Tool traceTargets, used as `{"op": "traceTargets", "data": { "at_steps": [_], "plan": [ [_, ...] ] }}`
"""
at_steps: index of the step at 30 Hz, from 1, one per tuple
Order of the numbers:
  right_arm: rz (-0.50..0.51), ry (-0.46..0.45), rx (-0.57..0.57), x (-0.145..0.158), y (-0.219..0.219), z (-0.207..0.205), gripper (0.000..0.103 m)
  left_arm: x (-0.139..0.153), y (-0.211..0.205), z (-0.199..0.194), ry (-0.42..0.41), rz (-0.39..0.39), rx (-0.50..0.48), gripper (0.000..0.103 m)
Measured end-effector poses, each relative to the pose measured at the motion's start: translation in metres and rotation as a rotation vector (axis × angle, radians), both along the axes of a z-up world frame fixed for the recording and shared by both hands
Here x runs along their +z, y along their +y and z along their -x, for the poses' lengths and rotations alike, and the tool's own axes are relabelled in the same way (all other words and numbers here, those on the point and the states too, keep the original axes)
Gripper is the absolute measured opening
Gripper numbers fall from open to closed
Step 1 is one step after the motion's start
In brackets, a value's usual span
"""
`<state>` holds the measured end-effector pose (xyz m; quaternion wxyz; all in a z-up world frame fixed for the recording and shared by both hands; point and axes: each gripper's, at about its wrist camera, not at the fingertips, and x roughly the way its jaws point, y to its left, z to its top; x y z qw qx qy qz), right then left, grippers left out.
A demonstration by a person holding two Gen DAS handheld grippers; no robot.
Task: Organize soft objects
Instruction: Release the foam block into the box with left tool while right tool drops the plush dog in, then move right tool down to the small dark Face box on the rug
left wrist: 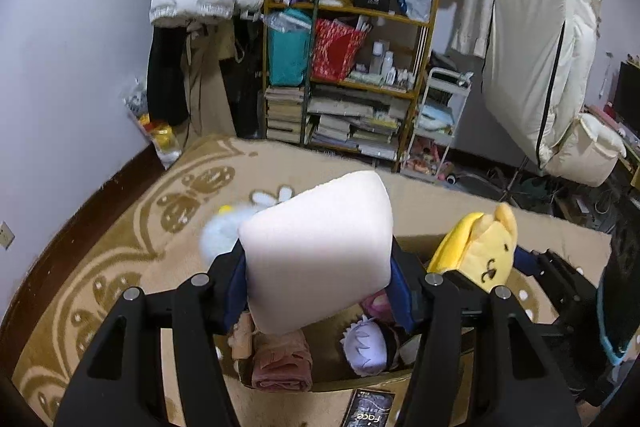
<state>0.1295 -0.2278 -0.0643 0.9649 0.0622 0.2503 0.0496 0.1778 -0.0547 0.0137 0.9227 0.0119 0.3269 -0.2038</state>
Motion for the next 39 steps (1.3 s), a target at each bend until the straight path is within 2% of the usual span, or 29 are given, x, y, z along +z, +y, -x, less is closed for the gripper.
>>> {"op": "traceTargets", "data": {
  "at_steps": [9,14,22,26,28,31,32,34,39],
  "plan": [
    [-0.001,0.056,0.003,-0.022,-0.002,-0.008,0.08,-0.036,-0.01,-0.013,0.08,-0.038,-0.001,0.058],
    [0.002,0.077,0.0,-0.028,-0.003,-0.007,0.081,-0.044,-0.01,-0.019,0.131,0.011,-0.016,0.059],
    [-0.009,0.109,-0.005,-0.036,-0.005,-0.007,0.084,-0.055,-0.023,-0.019,0.153,-0.046,-0.029,0.066],
    [-0.006,0.116,-0.004,-0.036,-0.004,-0.005,0.085,-0.056,-0.022,-0.018,0.151,-0.081,-0.008,0.071],
    [-0.008,0.116,-0.007,-0.036,-0.004,-0.004,0.093,-0.056,-0.018,-0.017,0.144,-0.088,0.008,0.08],
    [-0.012,0.122,-0.01,-0.036,-0.004,-0.002,0.094,-0.051,-0.013,-0.013,0.111,-0.1,0.04,0.09],
    [-0.011,0.127,-0.014,-0.037,-0.004,0.0,0.094,-0.049,-0.011,-0.012,0.102,-0.106,0.048,0.091],
    [-0.019,0.131,-0.02,-0.035,-0.004,0.003,0.103,-0.045,-0.007,-0.01,0.093,-0.12,0.061,0.092],
    [-0.021,0.12,-0.024,-0.027,-0.002,0.012,0.103,-0.037,0.007,-0.004,0.078,-0.133,0.09,0.096]
  ]
}}
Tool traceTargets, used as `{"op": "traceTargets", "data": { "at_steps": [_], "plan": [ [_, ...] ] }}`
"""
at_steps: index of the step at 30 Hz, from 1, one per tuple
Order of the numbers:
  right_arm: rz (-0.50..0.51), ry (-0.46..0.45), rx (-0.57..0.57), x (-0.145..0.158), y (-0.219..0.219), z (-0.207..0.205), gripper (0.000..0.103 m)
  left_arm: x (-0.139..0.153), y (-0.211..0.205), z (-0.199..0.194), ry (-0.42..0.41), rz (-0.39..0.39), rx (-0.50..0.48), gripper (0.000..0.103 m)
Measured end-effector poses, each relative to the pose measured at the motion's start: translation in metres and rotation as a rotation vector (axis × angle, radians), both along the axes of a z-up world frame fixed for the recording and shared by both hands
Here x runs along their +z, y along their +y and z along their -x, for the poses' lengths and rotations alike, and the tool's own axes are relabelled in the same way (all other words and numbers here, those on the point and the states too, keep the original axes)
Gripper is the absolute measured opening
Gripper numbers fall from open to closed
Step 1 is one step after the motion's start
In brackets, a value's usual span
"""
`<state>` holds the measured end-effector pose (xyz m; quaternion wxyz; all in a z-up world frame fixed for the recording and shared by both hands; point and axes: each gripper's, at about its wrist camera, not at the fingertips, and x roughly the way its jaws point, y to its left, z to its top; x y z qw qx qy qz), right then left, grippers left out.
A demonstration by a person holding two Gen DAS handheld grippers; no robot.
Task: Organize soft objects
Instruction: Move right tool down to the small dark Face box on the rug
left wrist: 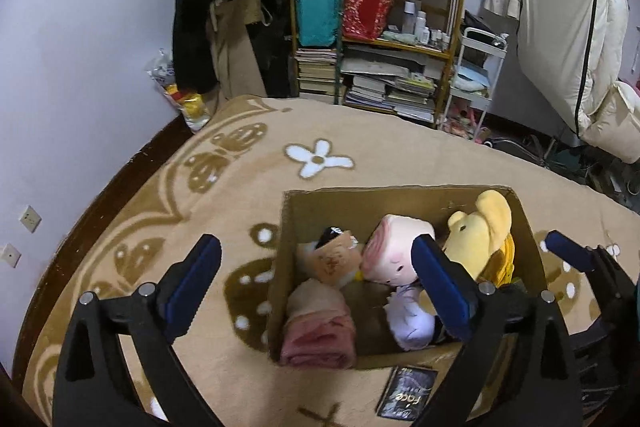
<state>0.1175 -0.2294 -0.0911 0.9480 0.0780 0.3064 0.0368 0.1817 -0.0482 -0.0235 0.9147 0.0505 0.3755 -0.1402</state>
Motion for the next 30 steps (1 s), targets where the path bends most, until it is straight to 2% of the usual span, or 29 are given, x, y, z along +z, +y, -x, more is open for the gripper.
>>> {"op": "traceTargets", "data": {
  "at_steps": [4,18,30],
  "plan": [
    [0.013,0.006,-0.006,0.003,0.004,0.008,0.103,0.008,0.013,0.012,-0.01,0.008,0.02,0.098],
    [0.047,-0.015,-0.012,0.022,0.016,0.054,0.103,0.043,0.041,0.093,-0.162,-0.022,0.055,0.101],
    [0.109,0.017,0.01,0.009,0.038,0.073,0.103,0.054,0.063,0.143,-0.229,-0.044,0.087,0.102]
  ]
}}
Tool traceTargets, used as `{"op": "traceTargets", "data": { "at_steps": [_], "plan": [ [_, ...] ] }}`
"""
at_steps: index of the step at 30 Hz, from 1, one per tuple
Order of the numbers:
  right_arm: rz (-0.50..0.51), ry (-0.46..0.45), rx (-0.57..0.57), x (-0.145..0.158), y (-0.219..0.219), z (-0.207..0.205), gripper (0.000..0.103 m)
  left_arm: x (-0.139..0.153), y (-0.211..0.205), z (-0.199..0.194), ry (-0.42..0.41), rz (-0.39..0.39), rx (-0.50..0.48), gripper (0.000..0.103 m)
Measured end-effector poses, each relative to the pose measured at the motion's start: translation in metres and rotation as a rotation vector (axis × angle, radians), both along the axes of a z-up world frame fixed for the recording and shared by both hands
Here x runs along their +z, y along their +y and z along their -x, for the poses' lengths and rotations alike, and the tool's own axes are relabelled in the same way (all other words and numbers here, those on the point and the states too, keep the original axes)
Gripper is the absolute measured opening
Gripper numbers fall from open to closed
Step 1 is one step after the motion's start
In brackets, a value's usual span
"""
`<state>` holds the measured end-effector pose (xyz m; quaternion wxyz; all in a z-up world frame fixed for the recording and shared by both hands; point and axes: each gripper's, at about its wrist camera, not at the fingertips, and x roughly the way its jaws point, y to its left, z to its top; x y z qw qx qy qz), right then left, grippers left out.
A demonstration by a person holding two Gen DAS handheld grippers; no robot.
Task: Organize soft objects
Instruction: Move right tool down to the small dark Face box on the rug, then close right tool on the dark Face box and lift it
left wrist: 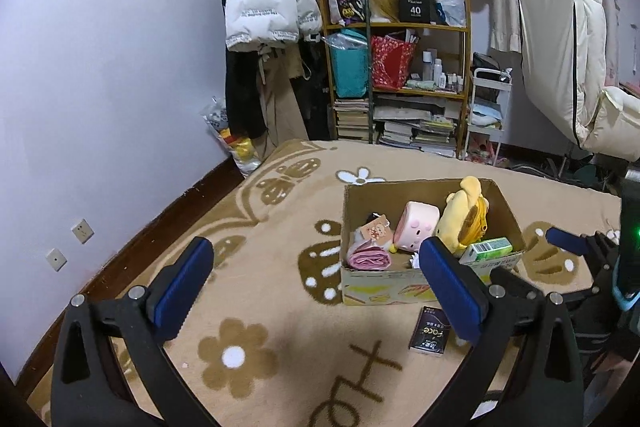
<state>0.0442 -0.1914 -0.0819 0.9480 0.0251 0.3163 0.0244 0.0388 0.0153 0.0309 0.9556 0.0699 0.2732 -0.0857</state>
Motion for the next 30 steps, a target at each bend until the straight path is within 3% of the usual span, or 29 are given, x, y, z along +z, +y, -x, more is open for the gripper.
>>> {"op": "traceTargets", "data": {
  "at_steps": [6,21,25,30],
  "plan": [
    [-0.002,0.056,0.02,-0.022,0.01,-0.006,0.103,-0.003,0.005,0.005,-0.014,-0.007,0.005,0.102],
    [-0.155,0.222,0.015,-0.084,0.01,-0.044,0.103,-0.023,0.004,-0.014,0.034,-0.019,-0.017,0.102],
    [-0.188,0.305,0.04,-0.099,0.015,-0.053,0.092,-0.025,0.001,-0.015,0.034,-0.032,-0.031,0.102],
    [-0.218,0.398,0.029,-0.118,0.02,-0.062,0.088,-0.029,0.001,-0.017,0.055,-0.019,-0.04,0.102]
  ]
}}
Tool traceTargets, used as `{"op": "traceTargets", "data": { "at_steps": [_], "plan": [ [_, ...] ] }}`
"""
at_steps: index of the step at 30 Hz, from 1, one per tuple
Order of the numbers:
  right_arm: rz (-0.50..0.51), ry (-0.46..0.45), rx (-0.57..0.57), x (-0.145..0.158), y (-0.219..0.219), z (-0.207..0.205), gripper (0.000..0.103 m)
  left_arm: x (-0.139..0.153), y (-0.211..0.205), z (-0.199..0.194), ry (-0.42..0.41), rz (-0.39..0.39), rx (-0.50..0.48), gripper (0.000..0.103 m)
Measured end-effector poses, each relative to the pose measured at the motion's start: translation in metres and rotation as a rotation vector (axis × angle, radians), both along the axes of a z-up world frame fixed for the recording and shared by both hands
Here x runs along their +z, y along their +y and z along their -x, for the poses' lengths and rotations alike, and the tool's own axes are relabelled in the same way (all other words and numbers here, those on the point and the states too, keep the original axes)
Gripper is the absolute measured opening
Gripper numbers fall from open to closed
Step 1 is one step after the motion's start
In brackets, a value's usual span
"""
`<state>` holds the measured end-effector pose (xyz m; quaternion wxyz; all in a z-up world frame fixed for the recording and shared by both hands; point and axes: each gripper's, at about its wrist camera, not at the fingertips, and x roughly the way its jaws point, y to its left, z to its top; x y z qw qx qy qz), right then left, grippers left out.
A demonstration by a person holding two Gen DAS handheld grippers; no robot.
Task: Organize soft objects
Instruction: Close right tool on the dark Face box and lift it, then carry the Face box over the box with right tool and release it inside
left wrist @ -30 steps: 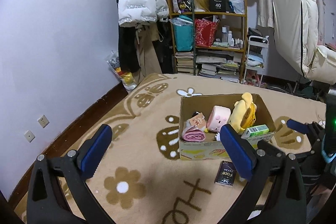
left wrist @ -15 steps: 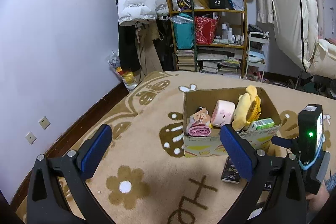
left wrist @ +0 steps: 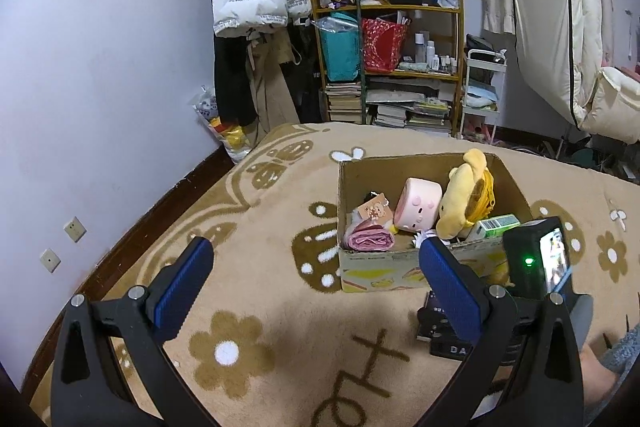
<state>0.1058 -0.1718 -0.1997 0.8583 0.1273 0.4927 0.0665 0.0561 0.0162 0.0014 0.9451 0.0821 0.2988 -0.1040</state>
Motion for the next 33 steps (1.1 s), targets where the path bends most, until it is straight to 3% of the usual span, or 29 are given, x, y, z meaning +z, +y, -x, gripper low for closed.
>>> {"op": "traceTargets", "data": {
  "at_steps": [2,4,14,25,33],
  "plan": [
    [0.005,0.036,-0.008,-0.01,0.002,-0.004,0.084,-0.001,0.0,-0.001,0.008,0.006,-0.001,0.102],
    [0.036,0.07,-0.005,-0.017,0.005,-0.007,0.07,-0.002,0.0,-0.002,0.016,0.017,-0.003,0.102],
    [0.135,0.05,0.043,-0.016,0.023,0.0,0.059,-0.006,0.0,-0.006,0.032,0.027,0.0,0.102],
    [0.125,-0.029,0.047,0.01,0.016,0.013,0.034,-0.006,-0.001,-0.001,0.014,0.021,-0.003,0.102],
    [0.161,-0.138,0.031,0.046,0.012,0.034,0.031,-0.003,0.003,0.001,0.001,0.026,0.007,0.102]
  ]
}}
